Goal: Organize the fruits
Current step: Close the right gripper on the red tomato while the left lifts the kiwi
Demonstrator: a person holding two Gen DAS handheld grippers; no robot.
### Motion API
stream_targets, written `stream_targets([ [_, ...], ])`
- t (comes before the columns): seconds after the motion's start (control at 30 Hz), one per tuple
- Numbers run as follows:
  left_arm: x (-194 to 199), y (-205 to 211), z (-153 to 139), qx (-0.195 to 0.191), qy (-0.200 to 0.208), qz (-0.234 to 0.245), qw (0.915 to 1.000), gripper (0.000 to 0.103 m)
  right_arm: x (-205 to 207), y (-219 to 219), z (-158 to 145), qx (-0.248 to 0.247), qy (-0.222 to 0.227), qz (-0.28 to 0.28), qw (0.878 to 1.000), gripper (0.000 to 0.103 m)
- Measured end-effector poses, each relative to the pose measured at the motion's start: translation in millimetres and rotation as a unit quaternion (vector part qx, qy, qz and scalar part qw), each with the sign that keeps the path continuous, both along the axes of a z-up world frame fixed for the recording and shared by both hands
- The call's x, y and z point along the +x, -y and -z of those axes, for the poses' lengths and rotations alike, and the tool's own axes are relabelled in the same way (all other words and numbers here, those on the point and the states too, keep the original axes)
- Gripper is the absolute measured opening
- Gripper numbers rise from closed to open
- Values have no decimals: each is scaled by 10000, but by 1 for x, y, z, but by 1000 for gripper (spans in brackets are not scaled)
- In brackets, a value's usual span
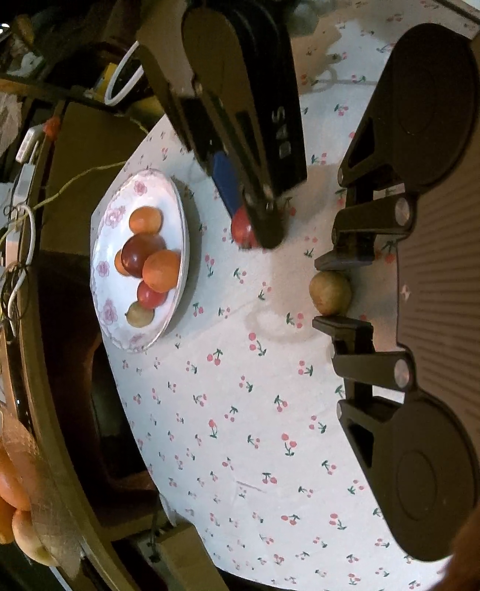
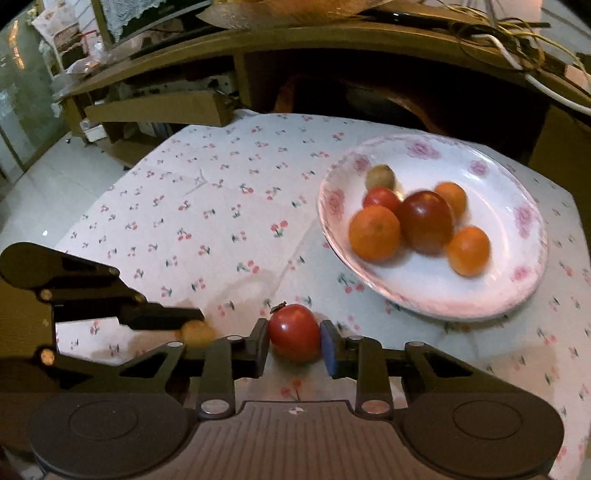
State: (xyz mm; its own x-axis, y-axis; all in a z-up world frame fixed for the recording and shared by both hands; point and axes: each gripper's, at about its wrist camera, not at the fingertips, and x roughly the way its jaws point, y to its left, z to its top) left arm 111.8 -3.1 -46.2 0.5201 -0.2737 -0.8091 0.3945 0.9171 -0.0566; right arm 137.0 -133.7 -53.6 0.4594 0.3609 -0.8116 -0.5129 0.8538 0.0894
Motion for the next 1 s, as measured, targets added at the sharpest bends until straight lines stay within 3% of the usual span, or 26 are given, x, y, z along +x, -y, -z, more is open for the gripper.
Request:
stream_targets([
  [0.2, -8, 9, -7, -95, 60, 212, 9997, 31, -26, 20, -6, -59, -87, 330, 9994, 29],
  [0.47, -13, 14, 0, 138, 70, 361, 9992, 33, -53, 42, -4, -186, -160, 689, 9973, 31],
  [0.7, -16, 7, 1, 232, 135, 363, 9990, 51, -50, 40, -1, -149, -39, 577, 9982, 40],
  [0.9, -16, 11, 0, 256, 147, 442, 9986, 48, -51, 41, -1, -218, 1, 411, 9989, 44],
  [1.0, -19, 12, 0, 199, 106, 465, 9987, 39, -51, 42, -2, -213, -19, 423, 9989, 43],
])
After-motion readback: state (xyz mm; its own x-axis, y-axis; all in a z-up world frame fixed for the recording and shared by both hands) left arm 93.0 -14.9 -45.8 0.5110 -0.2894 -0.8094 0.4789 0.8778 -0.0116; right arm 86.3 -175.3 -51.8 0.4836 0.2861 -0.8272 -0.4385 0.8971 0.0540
